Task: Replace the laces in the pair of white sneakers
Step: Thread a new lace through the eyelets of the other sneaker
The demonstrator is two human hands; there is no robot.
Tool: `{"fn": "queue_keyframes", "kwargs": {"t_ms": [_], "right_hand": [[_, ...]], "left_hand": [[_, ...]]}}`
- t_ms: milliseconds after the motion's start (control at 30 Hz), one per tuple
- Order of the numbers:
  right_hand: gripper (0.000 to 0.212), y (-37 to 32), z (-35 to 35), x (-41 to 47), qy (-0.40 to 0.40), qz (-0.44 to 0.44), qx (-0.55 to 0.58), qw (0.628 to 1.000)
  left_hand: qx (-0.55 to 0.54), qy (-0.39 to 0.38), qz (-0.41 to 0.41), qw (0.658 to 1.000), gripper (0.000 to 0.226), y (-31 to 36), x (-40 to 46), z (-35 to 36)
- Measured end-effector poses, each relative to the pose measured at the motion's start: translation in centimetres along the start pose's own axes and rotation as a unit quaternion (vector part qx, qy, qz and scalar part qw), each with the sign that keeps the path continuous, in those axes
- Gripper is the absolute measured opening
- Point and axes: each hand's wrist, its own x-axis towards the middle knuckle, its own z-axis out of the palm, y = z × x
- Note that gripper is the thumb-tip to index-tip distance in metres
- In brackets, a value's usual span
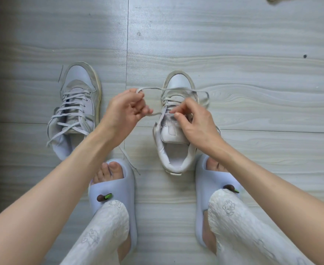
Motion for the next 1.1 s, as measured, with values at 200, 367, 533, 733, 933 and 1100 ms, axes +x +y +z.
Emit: {"fn": "queue_keyframes", "kwargs": {"t_ms": [200,367,533,733,933,1100], "right_hand": [[0.027,-3.4,-3.3,-0.6,-0.034,0.021,0.16,0.986],[0.025,-7.5,-6.1,-1.2,-0.056,0.039,0.175,0.982],[0.023,-10.3,-8.7,-2.6,-0.112,0.03,0.001,0.993],[0.022,-12.6,-11.6,-5.1,-0.149,0.045,-0.07,0.985],[0.021,-12.6,-8.9,-9.1,-0.095,0.077,0.021,0.992],[0.017,-12.7,-7.4,-11.4,-0.001,0.123,0.256,0.959]], "left_hand": [[0.116,0.002,0.046,0.992,0.014,4.6,-3.1,0.1],[0.292,-0.022,0.058,0.954,0.02,9.8,-5.5,3.7],[0.533,-0.086,-0.028,0.841,0.022,12.7,-8.4,6.6],[0.675,-0.093,-0.011,0.732,0.019,12.2,-11.5,7.3],[0.539,0.008,0.043,0.841,0.017,7.5,-15.3,4.0],[0.39,0.079,0.022,0.917,0.015,2.2,-17.7,1.7]]}}
